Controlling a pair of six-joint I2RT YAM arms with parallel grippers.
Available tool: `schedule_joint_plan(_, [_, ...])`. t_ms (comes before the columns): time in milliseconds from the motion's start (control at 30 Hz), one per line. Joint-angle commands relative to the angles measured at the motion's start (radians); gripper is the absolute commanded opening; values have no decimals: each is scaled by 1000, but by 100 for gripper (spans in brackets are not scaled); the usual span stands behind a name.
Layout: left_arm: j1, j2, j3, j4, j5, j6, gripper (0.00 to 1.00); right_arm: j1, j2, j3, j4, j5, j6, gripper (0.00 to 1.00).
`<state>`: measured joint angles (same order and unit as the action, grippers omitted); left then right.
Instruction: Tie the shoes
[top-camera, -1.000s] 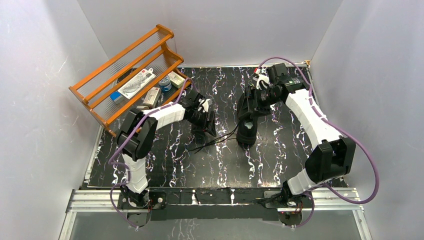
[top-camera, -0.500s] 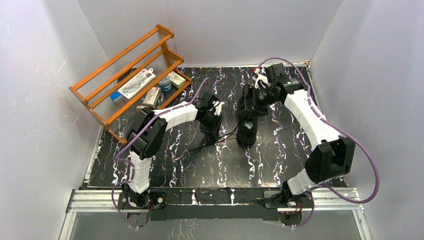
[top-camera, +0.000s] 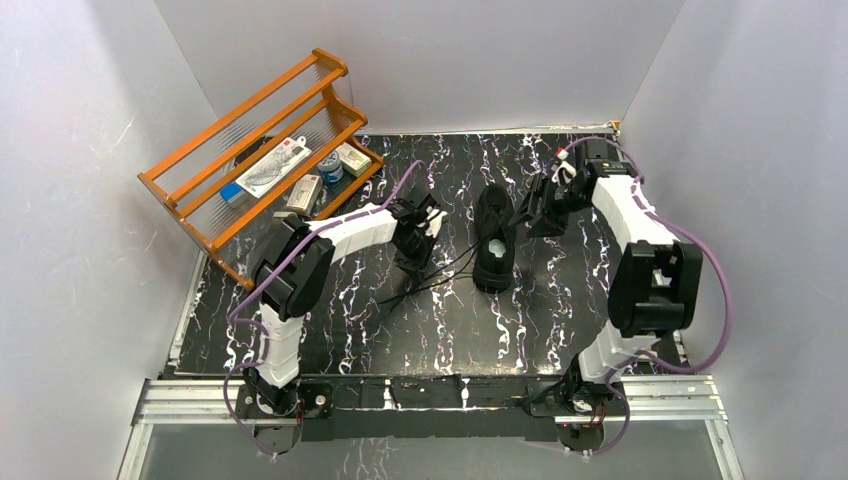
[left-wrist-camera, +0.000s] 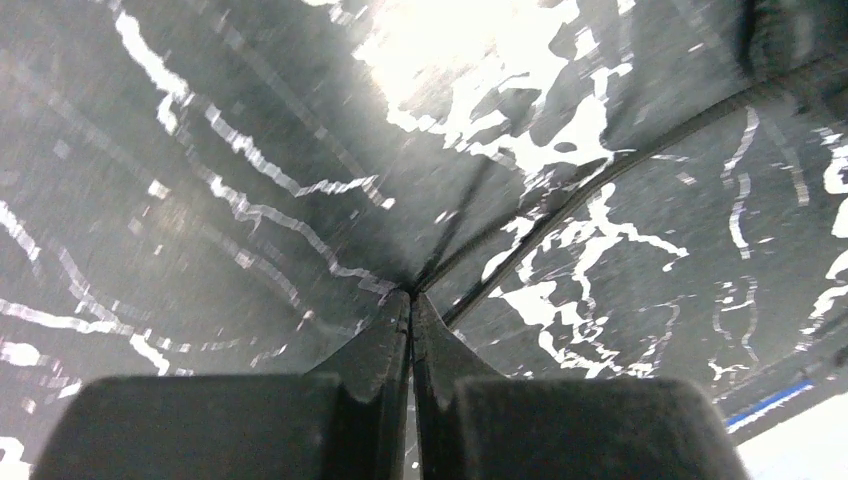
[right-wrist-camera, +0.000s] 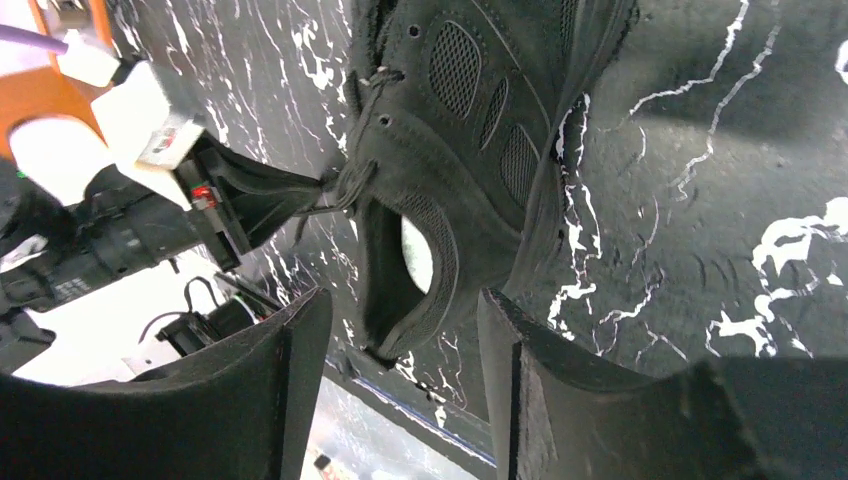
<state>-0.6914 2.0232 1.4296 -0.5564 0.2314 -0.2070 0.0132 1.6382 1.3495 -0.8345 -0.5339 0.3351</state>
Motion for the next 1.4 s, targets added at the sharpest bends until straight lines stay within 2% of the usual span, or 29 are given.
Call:
schedule_joint_plan(0, [11, -116, -31, -123, -114, -17, 0, 22, 61, -10, 61, -68, -70, 63])
schedule_joint_plan(167, [21, -229, -15, -119, -122, -57, 0, 89, 110, -48, 94, -67, -110, 61])
schedule_joint_plan(300, [20, -275, 12, -138, -133, -70, 0, 154, 109, -70, 113, 12, -140, 59])
schedule_joint_plan(467, [20, -322, 16, -129, -161, -77, 0, 177, 105, -79, 120, 60, -151, 47])
schedule_joint_plan(600, [21, -292, 2, -146, -125, -76, 0, 179, 100, -57, 61, 177, -180, 37])
schedule_joint_plan(633, [21, -283, 1, -146, -106, -79, 0, 179, 101, -52, 47, 196, -195, 31])
schedule_joint_plan(667, [21, -275, -2, -139, -85, -81, 5, 182, 102, -48, 37, 206, -213, 25])
schedule_joint_plan(767, [22, -254, -12, -106, -12, -80, 32, 215, 99, -36, 22, 214, -265, 16])
schedule_joint_plan(833, [21, -233, -12, -92, 29, -72, 45, 241, 97, -32, 17, 207, -285, 10])
schedule_joint_plan(933, [21, -181, -8, -92, 57, -49, 53, 277, 81, -35, 12, 229, -290, 5])
schedule_joint_plan(1100, [21, -99, 0, -96, 49, -20, 54, 280, 61, -49, 9, 255, -285, 6])
schedule_joint_plan(1200, [21, -63, 18, -100, 31, -17, 53, 279, 89, -5, -52, 333, -295, 21])
schedule_joint_plan(1367, [64, -85, 20, -111, 13, -76, 51, 348, 103, 201, -212, 510, -312, 51])
